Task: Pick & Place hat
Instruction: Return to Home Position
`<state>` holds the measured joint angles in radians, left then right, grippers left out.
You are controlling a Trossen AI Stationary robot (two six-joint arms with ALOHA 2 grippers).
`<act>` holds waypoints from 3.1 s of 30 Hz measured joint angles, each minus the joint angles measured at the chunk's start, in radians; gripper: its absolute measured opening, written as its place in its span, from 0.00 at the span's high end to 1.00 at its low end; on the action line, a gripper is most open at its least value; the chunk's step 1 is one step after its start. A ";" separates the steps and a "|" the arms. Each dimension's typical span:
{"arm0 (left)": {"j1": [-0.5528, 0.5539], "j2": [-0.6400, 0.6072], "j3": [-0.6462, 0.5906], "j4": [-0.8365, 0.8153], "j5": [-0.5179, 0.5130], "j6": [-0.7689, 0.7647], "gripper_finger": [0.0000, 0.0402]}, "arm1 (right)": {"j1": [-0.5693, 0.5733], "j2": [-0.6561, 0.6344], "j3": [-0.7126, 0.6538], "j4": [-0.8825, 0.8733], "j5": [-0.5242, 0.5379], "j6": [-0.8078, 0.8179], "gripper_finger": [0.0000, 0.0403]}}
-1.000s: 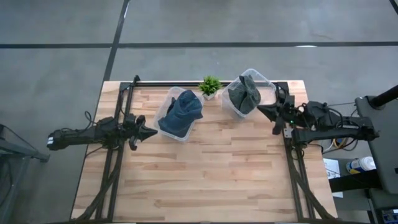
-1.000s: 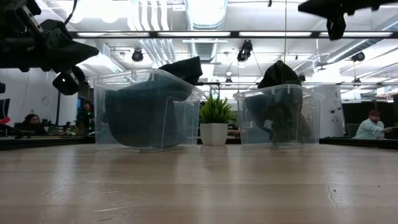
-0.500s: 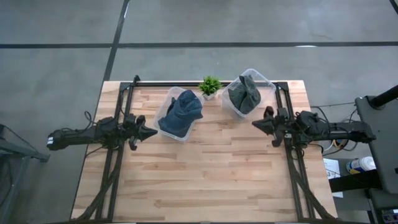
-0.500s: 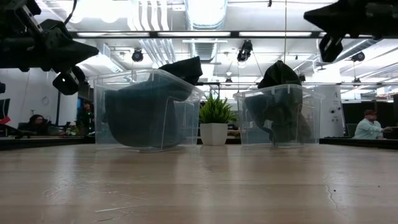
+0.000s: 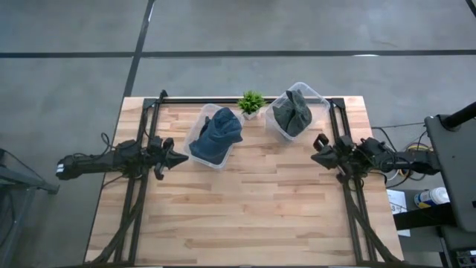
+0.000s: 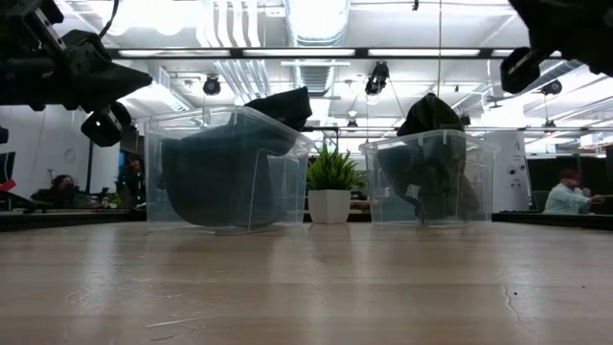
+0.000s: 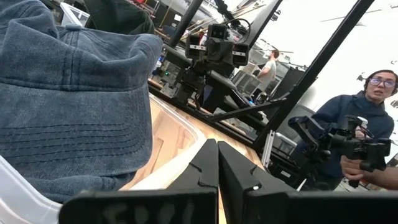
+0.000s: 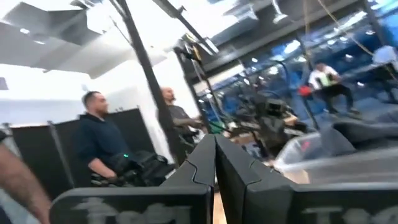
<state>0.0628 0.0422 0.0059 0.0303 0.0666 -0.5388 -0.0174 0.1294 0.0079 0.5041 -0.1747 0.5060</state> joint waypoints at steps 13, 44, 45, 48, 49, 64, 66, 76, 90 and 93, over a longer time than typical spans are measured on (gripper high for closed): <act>0.000 0.005 0.000 -0.004 -0.003 0.000 1.00 | 0.000 -0.130 0.001 -0.037 -0.230 0.049 0.98; 0.000 0.006 0.000 -0.006 -0.001 0.000 1.00 | 0.000 -0.129 0.001 -0.428 -0.084 -0.073 0.98; 0.000 0.006 0.000 -0.006 -0.001 0.000 1.00 | 0.000 -0.129 0.001 -0.453 -0.081 -0.089 0.98; 0.000 0.006 0.000 -0.006 -0.001 0.000 1.00 | 0.000 -0.129 0.001 -0.457 -0.057 -0.157 0.98; 0.000 0.006 0.000 -0.006 -0.001 0.000 1.00 | -0.001 -0.129 0.001 -0.457 -0.057 -0.189 0.98; 0.000 0.006 0.000 -0.005 -0.001 0.000 1.00 | 0.000 -0.034 0.001 -0.464 -0.007 -0.319 0.98; 0.000 0.006 0.000 -0.005 -0.001 0.000 1.00 | 0.000 -0.037 0.001 -0.464 -0.007 -0.331 0.98; 0.001 0.006 0.000 -0.004 0.000 0.000 1.00 | 0.000 -0.129 0.002 -0.433 -0.025 -0.342 0.98; 0.000 0.007 0.000 -0.004 0.000 0.000 1.00 | 0.000 -0.126 0.001 -0.448 -0.035 -0.273 0.98; 0.000 0.007 0.000 -0.004 0.000 0.000 1.00 | 0.000 -0.127 0.001 -0.448 -0.034 -0.232 0.98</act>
<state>0.0631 0.0494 0.0059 0.0265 0.0666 -0.5389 -0.0177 0.0022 0.0093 0.0560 -0.2090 0.2743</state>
